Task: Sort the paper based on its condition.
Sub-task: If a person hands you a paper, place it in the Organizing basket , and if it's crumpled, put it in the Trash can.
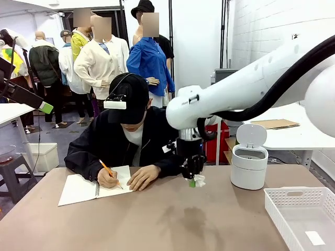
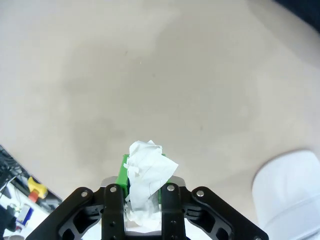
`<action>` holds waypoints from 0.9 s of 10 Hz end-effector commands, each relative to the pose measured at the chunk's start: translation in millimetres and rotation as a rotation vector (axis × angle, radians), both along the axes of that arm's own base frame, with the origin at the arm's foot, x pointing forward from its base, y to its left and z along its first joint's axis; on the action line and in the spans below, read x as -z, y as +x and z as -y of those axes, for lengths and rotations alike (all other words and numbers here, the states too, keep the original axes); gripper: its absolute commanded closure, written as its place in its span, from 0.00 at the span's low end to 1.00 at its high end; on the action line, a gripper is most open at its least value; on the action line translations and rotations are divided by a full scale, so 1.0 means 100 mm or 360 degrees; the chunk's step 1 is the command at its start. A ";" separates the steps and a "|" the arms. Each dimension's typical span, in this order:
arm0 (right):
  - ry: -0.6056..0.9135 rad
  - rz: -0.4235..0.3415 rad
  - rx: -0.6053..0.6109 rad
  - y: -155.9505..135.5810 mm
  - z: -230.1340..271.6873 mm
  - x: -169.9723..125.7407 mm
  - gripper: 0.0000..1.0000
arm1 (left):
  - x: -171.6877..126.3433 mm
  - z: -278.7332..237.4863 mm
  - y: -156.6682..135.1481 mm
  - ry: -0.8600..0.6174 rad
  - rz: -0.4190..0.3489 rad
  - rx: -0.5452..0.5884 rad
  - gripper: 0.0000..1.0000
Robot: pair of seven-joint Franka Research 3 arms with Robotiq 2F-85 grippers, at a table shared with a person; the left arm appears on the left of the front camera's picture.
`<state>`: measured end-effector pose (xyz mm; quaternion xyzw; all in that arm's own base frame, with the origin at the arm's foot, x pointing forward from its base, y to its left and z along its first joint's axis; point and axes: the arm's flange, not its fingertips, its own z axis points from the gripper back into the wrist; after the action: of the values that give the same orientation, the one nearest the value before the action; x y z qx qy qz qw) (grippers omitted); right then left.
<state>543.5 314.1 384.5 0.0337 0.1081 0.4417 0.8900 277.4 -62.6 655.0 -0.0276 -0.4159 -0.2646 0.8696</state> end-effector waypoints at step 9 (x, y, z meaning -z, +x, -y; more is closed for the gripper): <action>-0.0082 0.0454 0.0286 0.10 1.22 -1.02 0.77 | 0.01 -0.01 -0.01 -0.0002 -0.0012 0.0001 0.00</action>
<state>559.7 200.5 495.7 -0.0161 0.0060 0.3688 0.9293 277.3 -62.5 655.0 -0.0276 -0.4160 -0.2645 0.8696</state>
